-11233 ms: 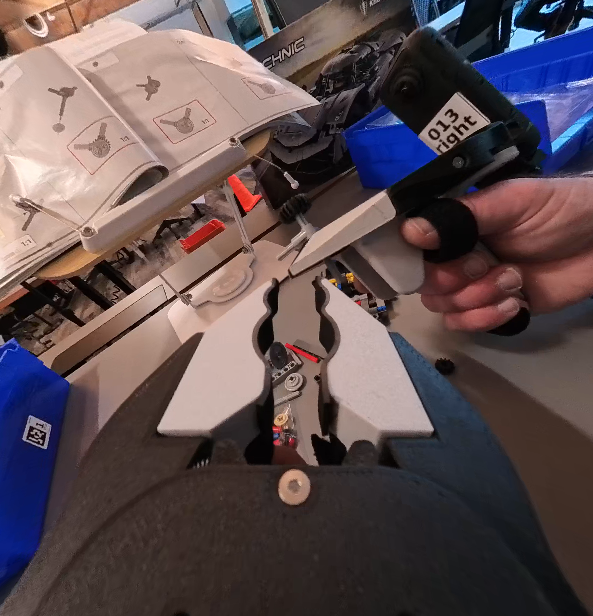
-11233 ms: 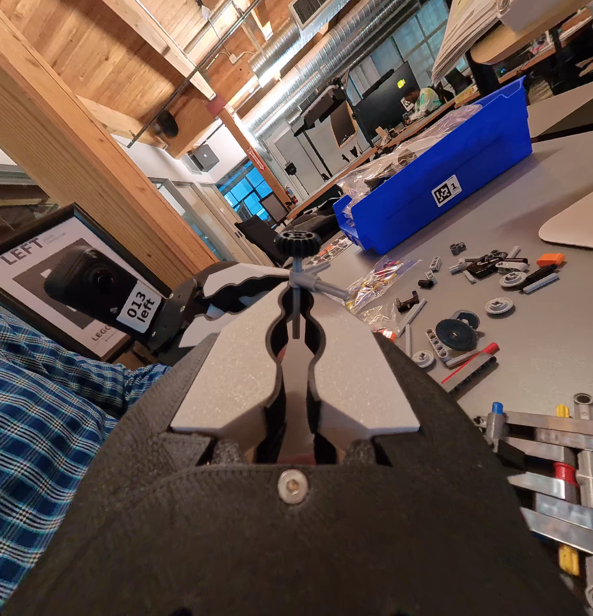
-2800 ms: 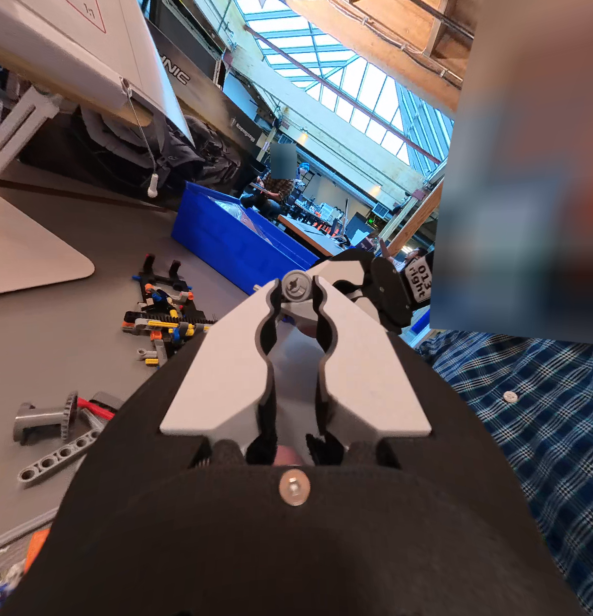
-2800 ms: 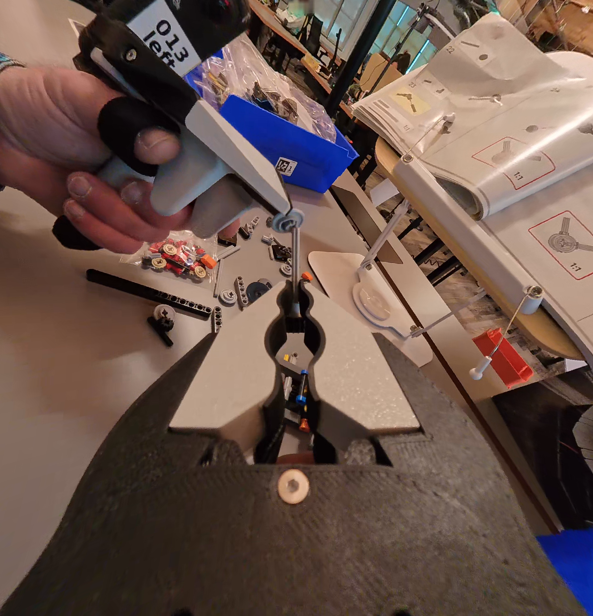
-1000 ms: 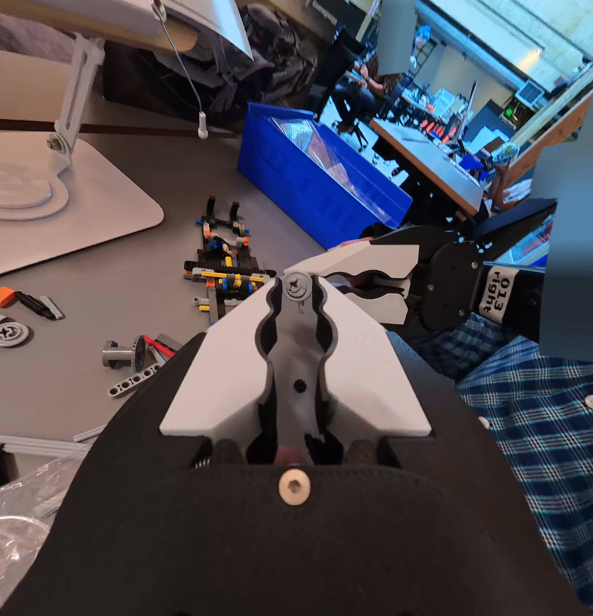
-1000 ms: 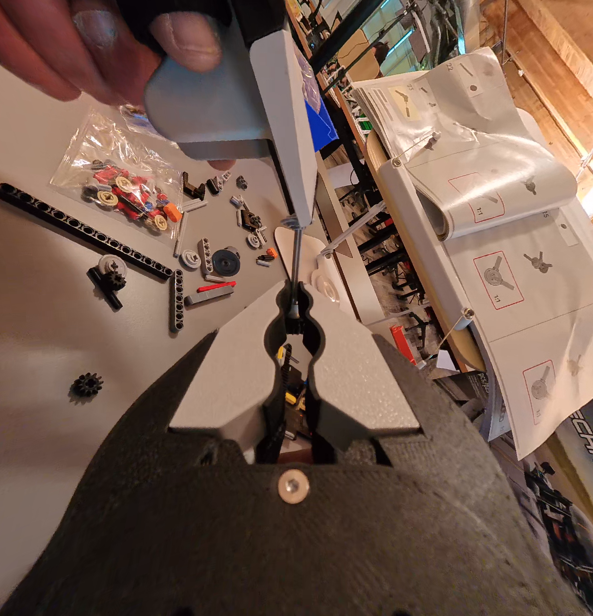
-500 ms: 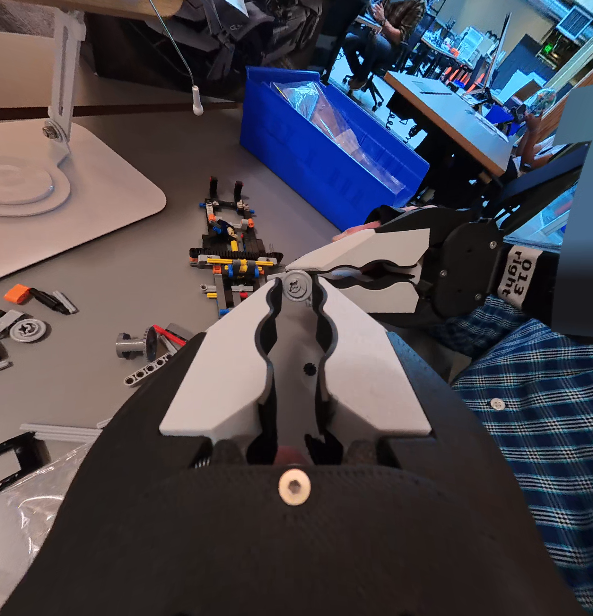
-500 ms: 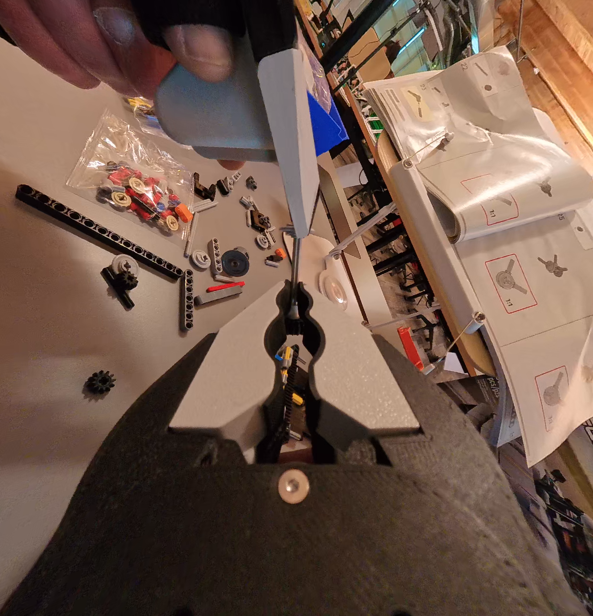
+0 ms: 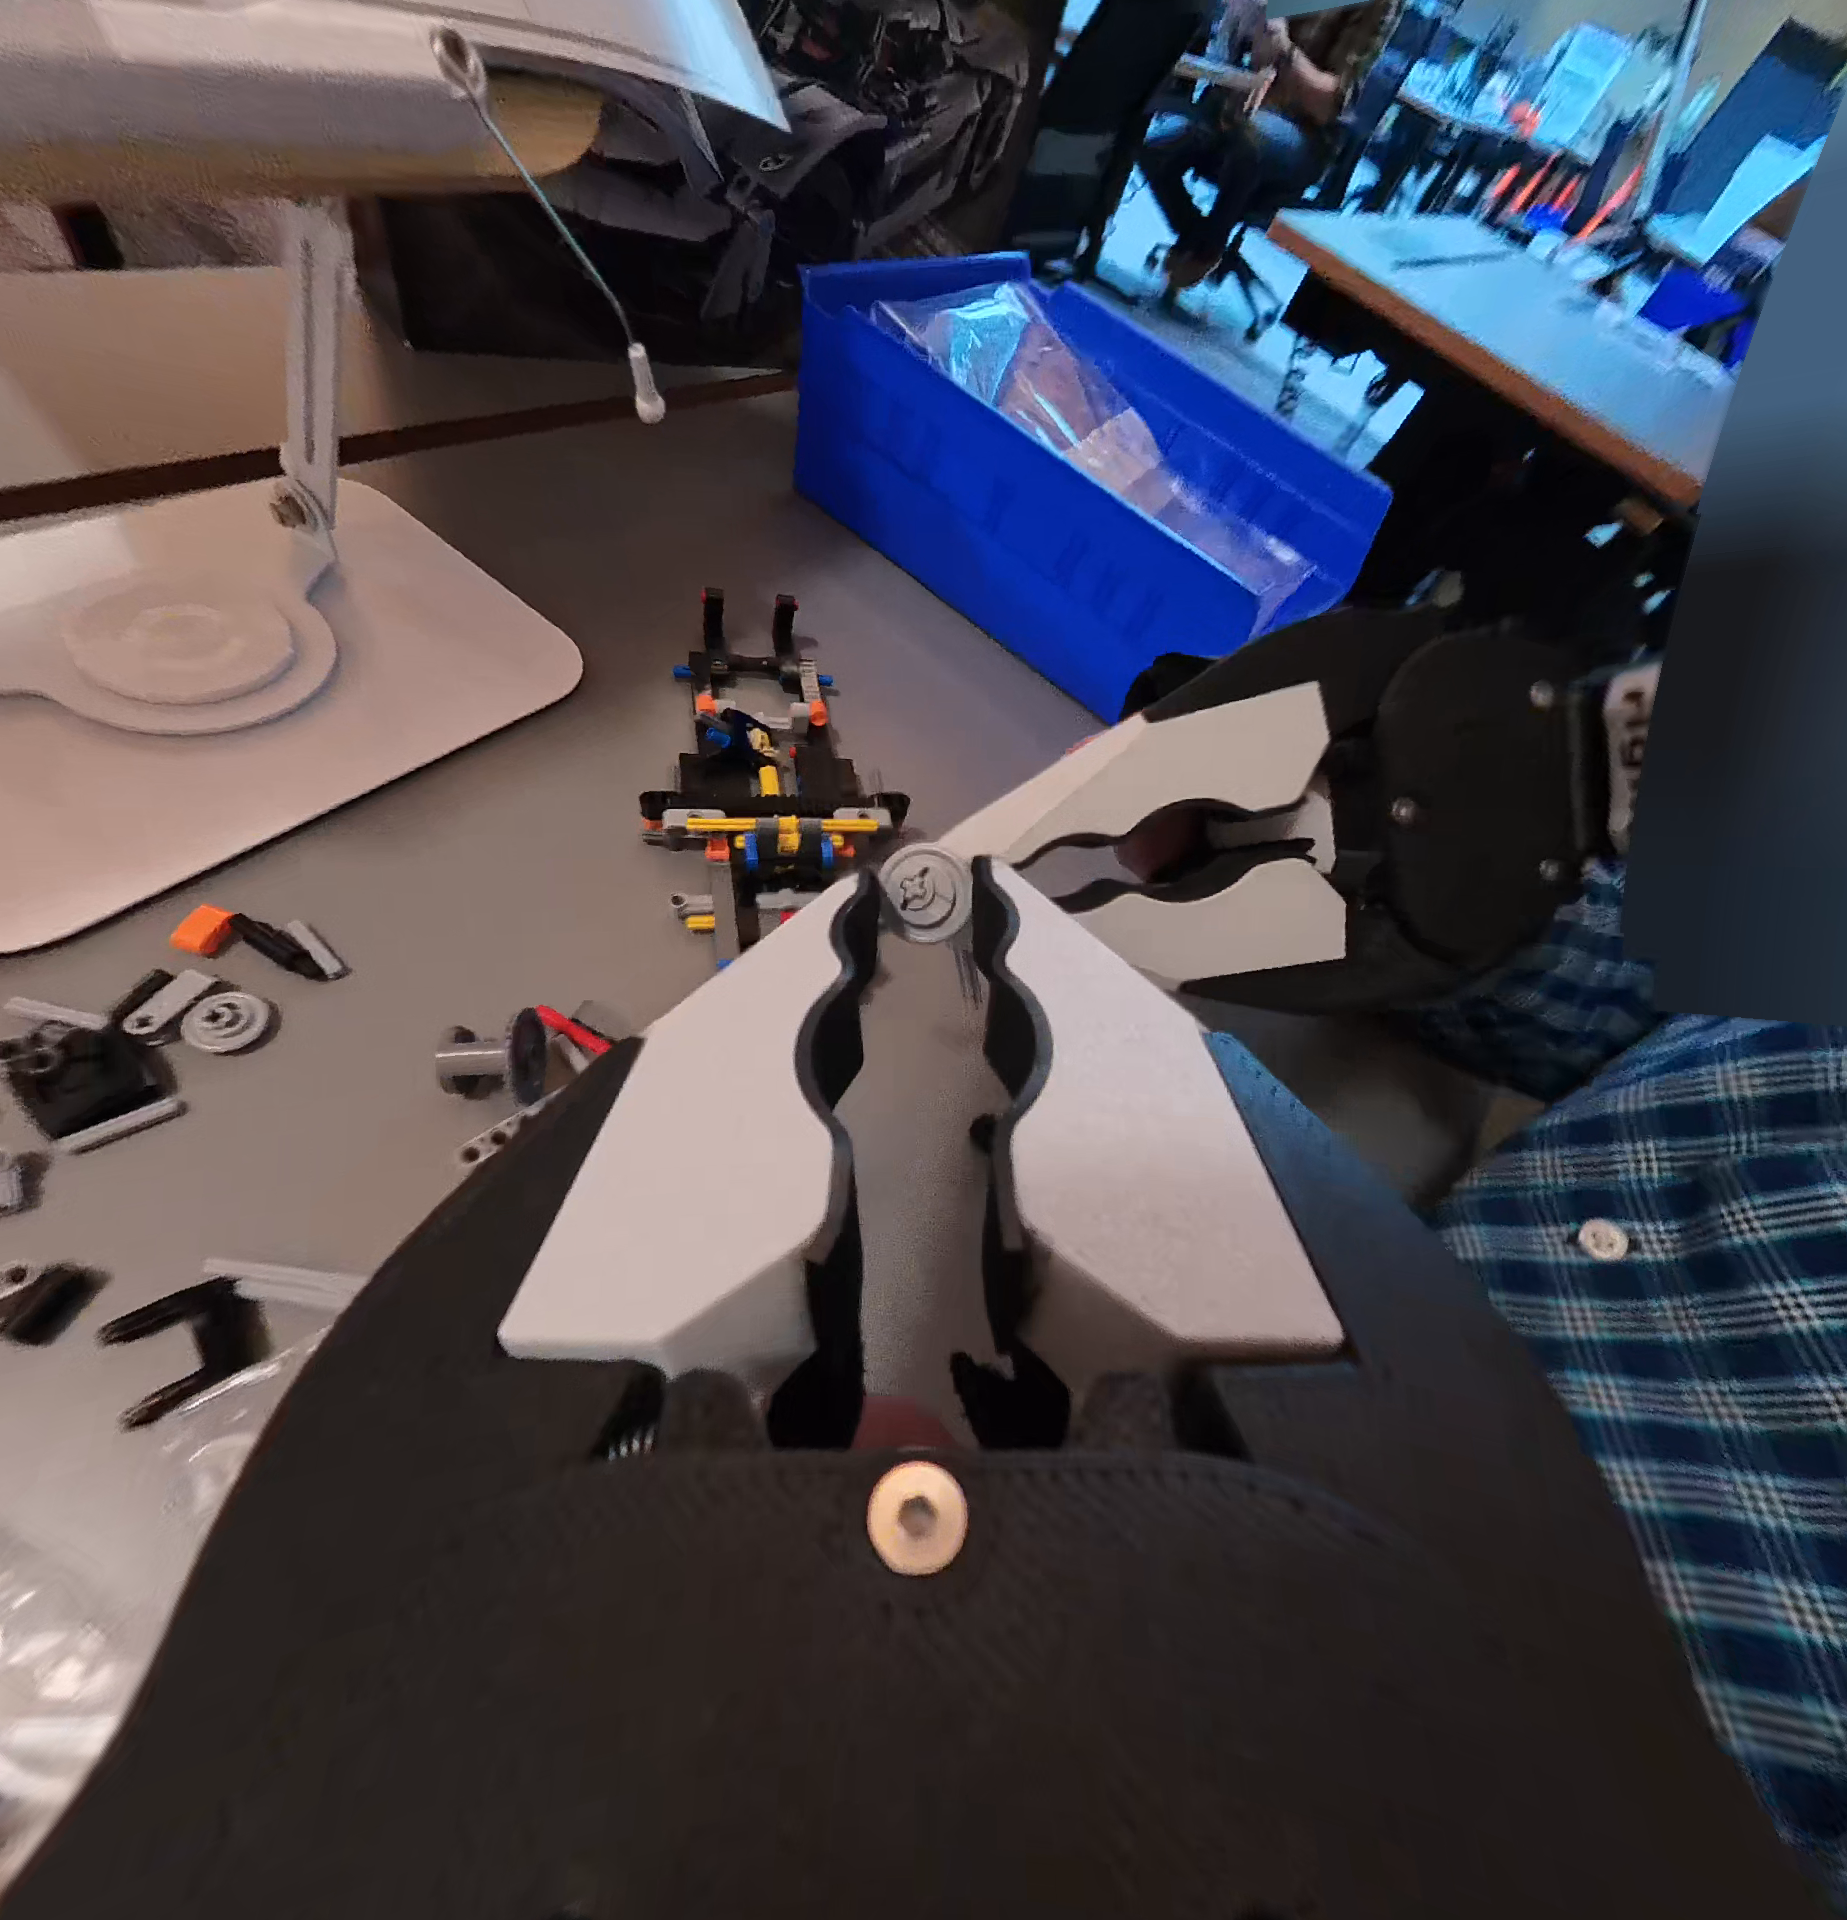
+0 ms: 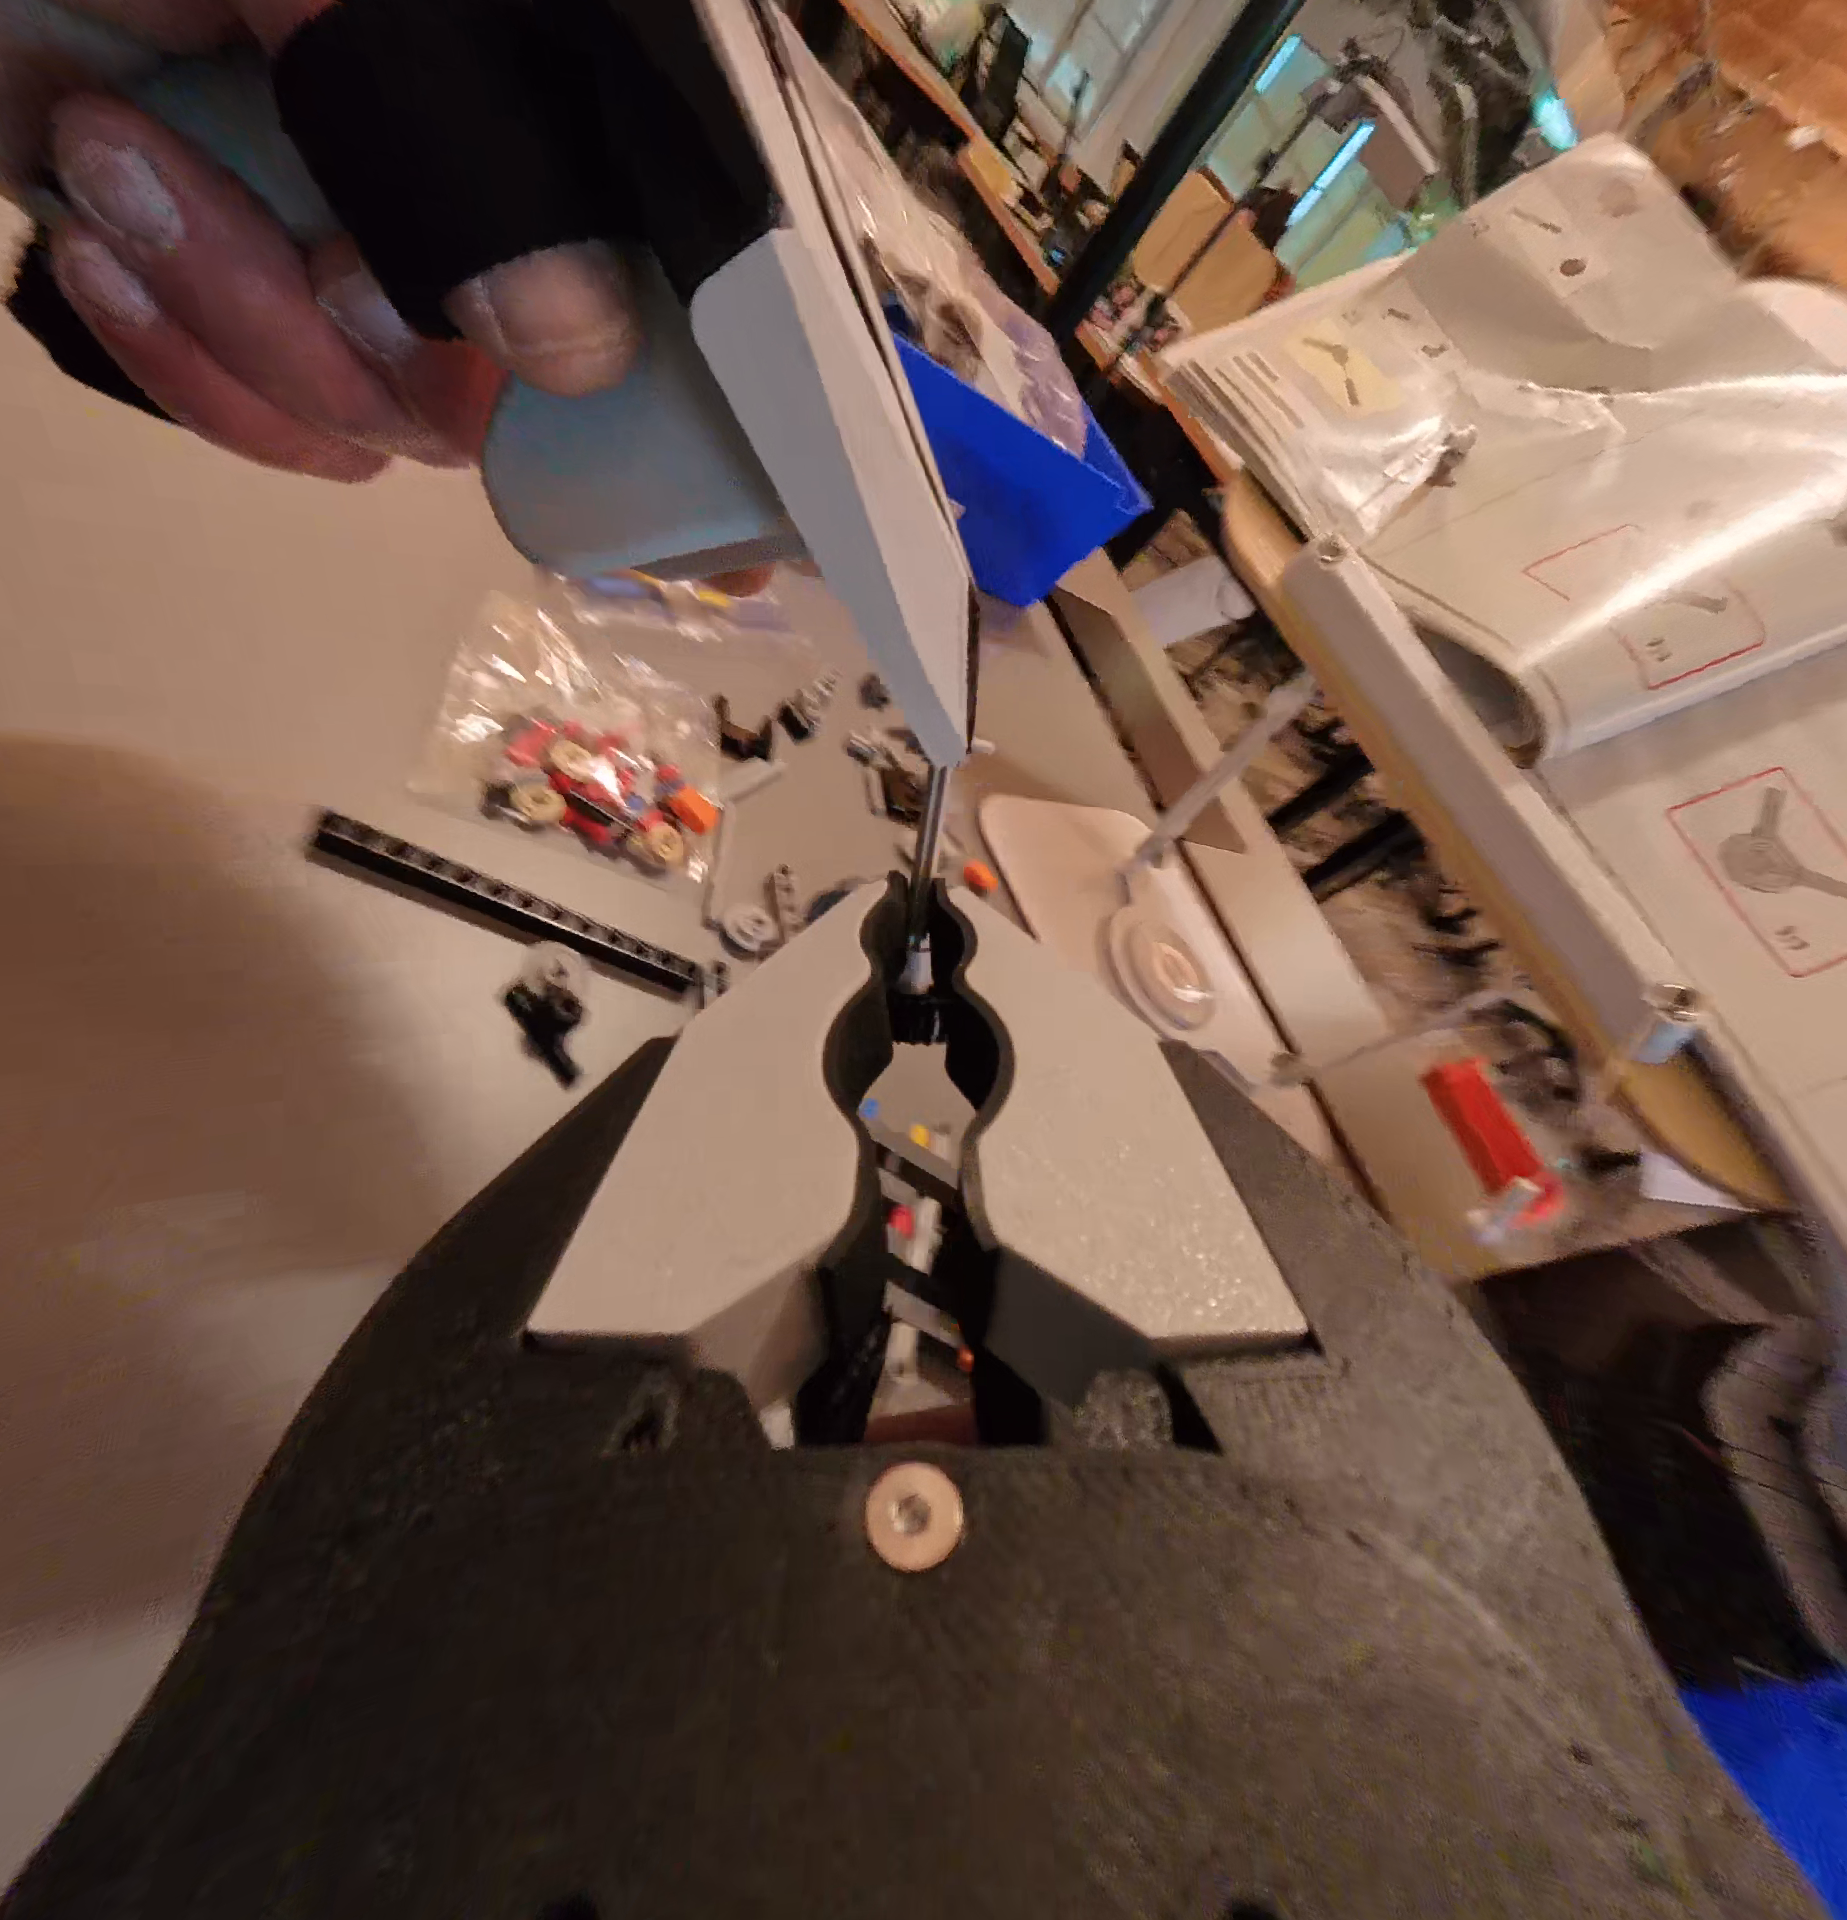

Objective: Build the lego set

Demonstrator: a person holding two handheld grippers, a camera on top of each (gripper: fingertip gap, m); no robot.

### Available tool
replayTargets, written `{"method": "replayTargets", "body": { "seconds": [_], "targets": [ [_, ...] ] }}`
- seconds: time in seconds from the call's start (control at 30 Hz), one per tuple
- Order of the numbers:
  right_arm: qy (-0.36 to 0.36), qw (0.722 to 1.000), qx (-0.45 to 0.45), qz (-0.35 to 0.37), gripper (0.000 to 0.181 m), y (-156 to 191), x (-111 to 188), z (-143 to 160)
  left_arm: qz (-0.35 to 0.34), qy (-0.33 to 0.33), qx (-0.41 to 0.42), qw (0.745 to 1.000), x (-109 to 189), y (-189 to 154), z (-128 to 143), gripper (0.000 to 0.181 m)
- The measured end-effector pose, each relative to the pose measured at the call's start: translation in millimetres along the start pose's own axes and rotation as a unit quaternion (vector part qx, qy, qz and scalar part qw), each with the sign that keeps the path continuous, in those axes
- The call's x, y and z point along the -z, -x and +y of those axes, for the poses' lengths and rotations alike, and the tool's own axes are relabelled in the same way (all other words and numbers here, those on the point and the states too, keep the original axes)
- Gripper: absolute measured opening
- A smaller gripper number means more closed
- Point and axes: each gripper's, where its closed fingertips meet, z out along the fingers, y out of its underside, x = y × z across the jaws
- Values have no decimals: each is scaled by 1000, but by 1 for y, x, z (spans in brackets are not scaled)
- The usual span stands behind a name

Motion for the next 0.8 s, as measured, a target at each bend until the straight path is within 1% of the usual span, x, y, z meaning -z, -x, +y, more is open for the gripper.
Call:
{"method": "replayTargets", "body": {
  "seconds": [0.03, 0.1, 0.17, 0.23, 0.27, 0.37, 0.43, 0.47, 0.57, 0.63, 0.7, 0.73, 0.8],
  "targets": [
    [-8, 1000, -22, -18, 0, 6, -1, -4, -12, 10, -15, 1000, 4, -2, 1, 15],
    [-20, 998, -38, -36, 1, 17, -3, -9, -31, 32, -35, 998, 13, -4, 8, 15],
    [-25, 993, -78, -82, 3, 36, -6, -14, -45, 54, -50, 996, 22, -7, 18, 15],
    [-28, 987, -93, -125, 8, 55, -7, -18, -58, 82, -80, 992, 29, -10, 30, 15],
    [-25, 982, -112, -152, 12, 63, -6, -18, -62, 104, -102, 987, 32, -13, 36, 15],
    [-25, 967, -141, -212, 16, 77, 0, -20, -78, 153, -164, 971, 38, -16, 48, 15],
    [-22, 954, -161, -251, 15, 83, 7, -17, -80, 181, -196, 961, 40, -17, 55, 15],
    [-20, 951, -170, -257, 14, 83, 9, -15, -76, 193, -208, 956, 40, -18, 59, 15],
    [-20, 936, -217, -277, 2, 82, 12, -12, -73, 237, -258, 934, 39, -19, 72, 16],
    [-22, 926, -245, -288, 2, 82, 14, -12, -57, 253, -266, 928, 33, -23, 81, 16],
    [-29, 915, -267, -301, 3, 82, 16, -14, -61, 273, -287, 916, 28, -20, 90, 15],
    [-29, 914, -269, -301, 2, 82, 15, -13, -61, 281, -294, 912, 26, -20, 94, 15],
    [-25, 917, -263, -298, 1, 83, 13, -10, -49, 280, -287, 915, 21, -23, 98, 15]
  ]
}}
